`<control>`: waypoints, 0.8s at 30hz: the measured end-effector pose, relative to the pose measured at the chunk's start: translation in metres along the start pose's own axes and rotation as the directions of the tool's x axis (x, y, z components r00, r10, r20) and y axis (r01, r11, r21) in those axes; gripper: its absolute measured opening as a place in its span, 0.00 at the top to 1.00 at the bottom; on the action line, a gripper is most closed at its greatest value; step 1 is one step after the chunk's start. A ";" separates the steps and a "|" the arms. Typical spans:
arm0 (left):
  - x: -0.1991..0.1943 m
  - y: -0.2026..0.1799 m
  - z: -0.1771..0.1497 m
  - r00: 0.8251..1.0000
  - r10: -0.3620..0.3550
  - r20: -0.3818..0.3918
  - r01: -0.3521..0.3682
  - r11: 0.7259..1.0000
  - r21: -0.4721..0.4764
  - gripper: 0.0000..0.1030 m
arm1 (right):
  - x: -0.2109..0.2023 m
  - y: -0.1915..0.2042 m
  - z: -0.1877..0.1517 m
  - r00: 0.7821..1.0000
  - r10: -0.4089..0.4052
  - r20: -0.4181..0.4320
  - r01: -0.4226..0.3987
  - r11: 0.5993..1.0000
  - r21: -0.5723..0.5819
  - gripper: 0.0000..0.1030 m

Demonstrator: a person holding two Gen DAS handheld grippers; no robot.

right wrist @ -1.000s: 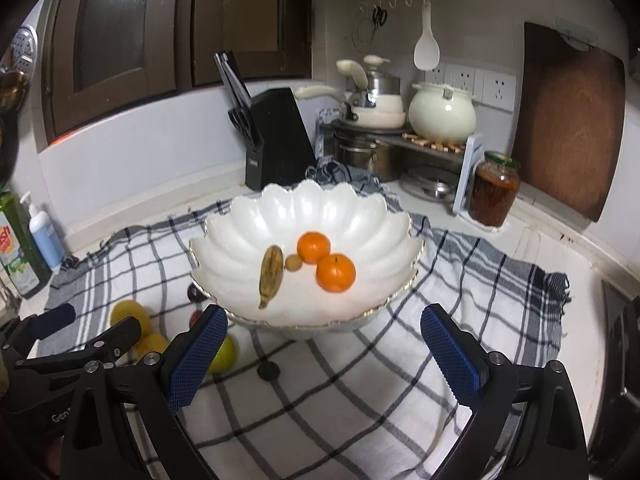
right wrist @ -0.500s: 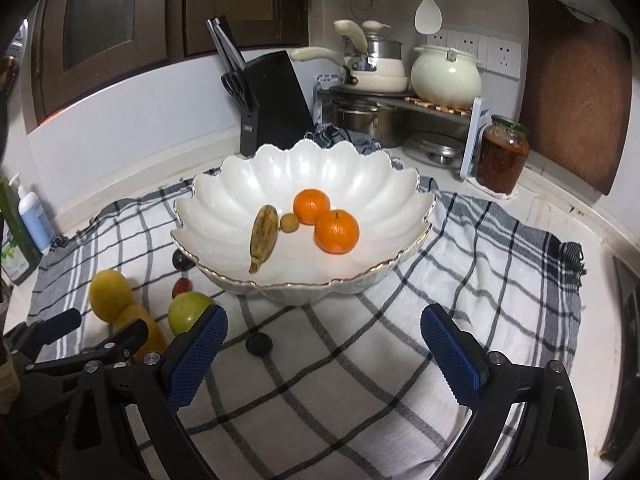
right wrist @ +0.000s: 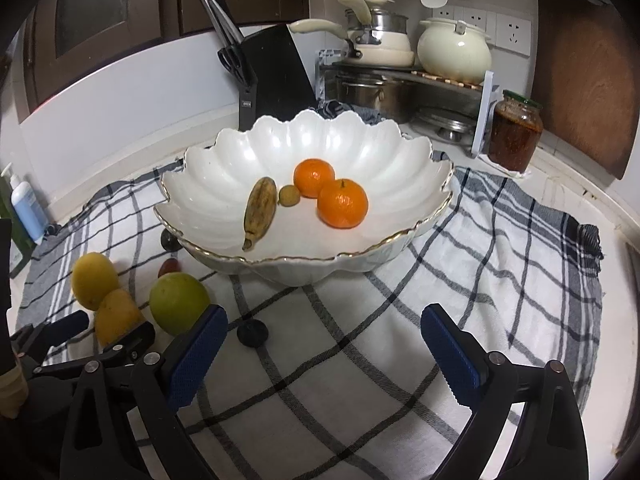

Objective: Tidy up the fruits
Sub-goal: 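Close the left gripper on the yellow mango while the right approaches the blueberry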

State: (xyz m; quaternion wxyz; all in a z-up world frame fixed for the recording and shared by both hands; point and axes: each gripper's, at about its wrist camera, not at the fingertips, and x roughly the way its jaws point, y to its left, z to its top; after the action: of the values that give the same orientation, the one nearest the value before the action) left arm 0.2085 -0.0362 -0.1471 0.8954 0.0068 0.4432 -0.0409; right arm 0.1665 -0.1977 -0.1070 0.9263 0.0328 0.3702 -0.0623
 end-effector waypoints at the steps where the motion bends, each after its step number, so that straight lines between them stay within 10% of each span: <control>1: 0.002 0.000 0.000 1.000 0.000 -0.003 0.000 1.000 0.000 0.17 | 0.001 0.000 -0.001 1.000 0.000 -0.003 0.000 1.000 0.000 0.05; 9: 0.008 -0.004 0.000 0.999 -0.040 -0.008 0.040 0.999 0.013 0.35 | 0.009 -0.003 -0.004 1.000 0.011 -0.017 -0.011 1.000 0.010 0.05; 24: -0.012 0.009 -0.014 0.999 -0.028 0.021 0.028 1.000 -0.002 0.37 | 0.010 0.008 -0.011 0.998 0.057 -0.016 -0.057 0.998 -0.030 0.12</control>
State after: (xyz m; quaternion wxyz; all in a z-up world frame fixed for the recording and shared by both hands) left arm 0.1903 -0.0259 -0.1463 0.8993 -0.0009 0.4341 -0.0530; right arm 0.1675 -0.1897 -0.1221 0.9253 0.0299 0.3768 -0.0300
